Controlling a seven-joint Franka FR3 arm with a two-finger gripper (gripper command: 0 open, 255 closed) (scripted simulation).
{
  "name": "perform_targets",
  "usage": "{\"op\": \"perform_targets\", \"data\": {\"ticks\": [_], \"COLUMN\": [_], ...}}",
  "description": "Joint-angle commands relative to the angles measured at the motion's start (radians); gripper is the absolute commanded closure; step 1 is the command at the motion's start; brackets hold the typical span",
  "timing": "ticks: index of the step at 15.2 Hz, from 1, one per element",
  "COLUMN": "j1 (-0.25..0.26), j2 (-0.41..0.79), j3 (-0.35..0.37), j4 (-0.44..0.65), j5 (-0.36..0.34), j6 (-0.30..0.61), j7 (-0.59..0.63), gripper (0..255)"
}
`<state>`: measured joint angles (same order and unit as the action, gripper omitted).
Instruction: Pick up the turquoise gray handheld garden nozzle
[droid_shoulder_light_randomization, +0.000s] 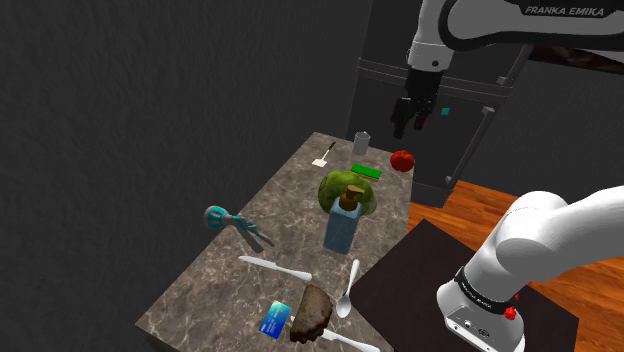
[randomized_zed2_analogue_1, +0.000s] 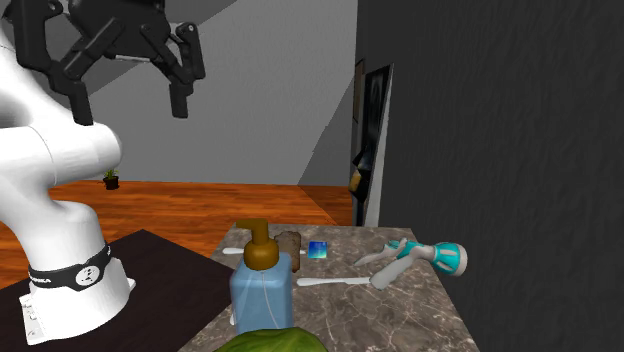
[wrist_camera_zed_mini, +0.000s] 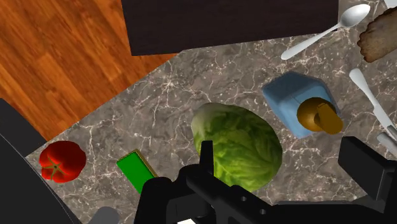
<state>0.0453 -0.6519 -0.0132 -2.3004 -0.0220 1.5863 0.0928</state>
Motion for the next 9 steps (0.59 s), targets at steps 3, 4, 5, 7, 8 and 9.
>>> {"op": "perform_targets", "data": {"ticks": [3, 4, 5, 7, 8, 9], "j1": [0.032, 0.039, 0.046, 0.060, 0.067, 0.074], "j2": [0.115, 0.145, 0.175, 0.238, 0.270, 0.302], "j3": [0.043, 0.054, 0.064, 0.084, 0.093, 0.103], "j4": [0.010, 0.018, 0.027, 0.049, 0.061, 0.075], "j5": [0.028, 0.033, 0.038, 0.046, 0.049, 0.052], "j6": [0.092, 0.110, 0.129, 0.163, 0.179, 0.195], "j7": [0.025, 0.031, 0.036, 0.046, 0.052, 0.057], "gripper": [0, 0, 0, 0, 0, 0]}}
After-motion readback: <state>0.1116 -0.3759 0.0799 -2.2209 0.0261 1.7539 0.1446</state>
